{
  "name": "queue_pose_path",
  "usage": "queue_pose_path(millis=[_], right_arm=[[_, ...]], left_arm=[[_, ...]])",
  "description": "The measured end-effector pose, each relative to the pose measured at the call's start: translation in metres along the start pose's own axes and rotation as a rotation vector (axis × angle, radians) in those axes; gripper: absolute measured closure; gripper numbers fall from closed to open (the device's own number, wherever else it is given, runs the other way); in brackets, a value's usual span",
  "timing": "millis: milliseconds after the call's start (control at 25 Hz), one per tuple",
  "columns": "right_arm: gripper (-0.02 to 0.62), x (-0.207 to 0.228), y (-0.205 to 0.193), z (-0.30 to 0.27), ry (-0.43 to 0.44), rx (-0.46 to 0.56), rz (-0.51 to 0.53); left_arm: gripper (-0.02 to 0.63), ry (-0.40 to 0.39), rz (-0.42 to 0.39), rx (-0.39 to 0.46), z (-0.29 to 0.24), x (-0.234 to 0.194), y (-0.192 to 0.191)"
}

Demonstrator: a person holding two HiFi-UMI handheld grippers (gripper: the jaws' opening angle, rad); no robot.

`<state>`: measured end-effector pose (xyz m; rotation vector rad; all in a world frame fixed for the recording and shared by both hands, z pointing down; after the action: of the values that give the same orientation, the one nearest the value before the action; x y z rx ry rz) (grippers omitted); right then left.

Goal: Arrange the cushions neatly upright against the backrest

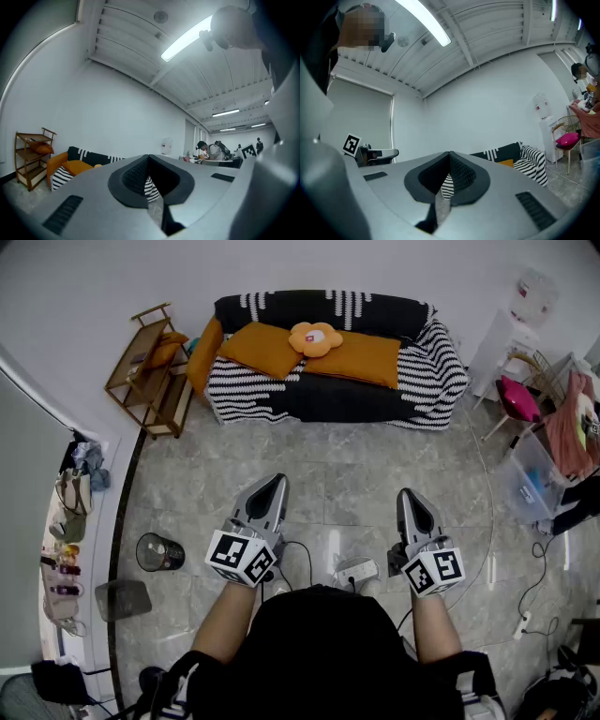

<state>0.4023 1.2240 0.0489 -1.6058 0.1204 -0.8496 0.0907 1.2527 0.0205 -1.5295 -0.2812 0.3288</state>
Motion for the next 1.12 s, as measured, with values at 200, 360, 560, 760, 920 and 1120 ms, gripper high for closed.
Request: queue_pose_path(millis=[200, 360, 560, 760, 920, 1120], right_arm=[[0.568, 0.002, -0.001, -0.011, 0.026, -0.008, 0.020], [0.568, 0.006, 0.001, -0.017, 0.030, -0.012, 0.026], [0.568, 0.006, 0.002, -0.019, 0.026, 0.004, 0.038], [0.568, 0.006, -0.004, -0.021, -0.011, 0.014, 0.030], [0.560, 0.012, -0.002, -0.016, 0.009, 0.043, 0.053], [0.278, 0.023, 0.013, -0.007, 0.041, 0.076, 0.082]], left_arm=[[0.589, -0.003, 0.002, 0.000, -0.008, 0.000, -0.004], [0.589, 0.002, 0.020, 0.002, -0.014, -0.003, -0.007], [0.589, -0.004, 0.018, 0.001, -0.016, -0.006, -0.007], [0.589, 0.004, 0.024, -0.014, -0.018, -0.013, -0.009], [0.554, 0.005, 0.024, -0.018, -0.028, -0.006, -0.010], [0.272, 0.046, 0.004, -0.031, -0.048, 0.017, -0.007]])
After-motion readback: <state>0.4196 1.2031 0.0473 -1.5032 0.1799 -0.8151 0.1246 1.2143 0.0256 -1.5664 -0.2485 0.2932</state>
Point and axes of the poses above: the fingertips, and each gripper's own axes: z backward along the fingers, x to its right, y out of its top, the point moved 8 cm from there along z, backward along the fingers, and after that the axes turned 10 degrees about -z, right-handed, at the moved point
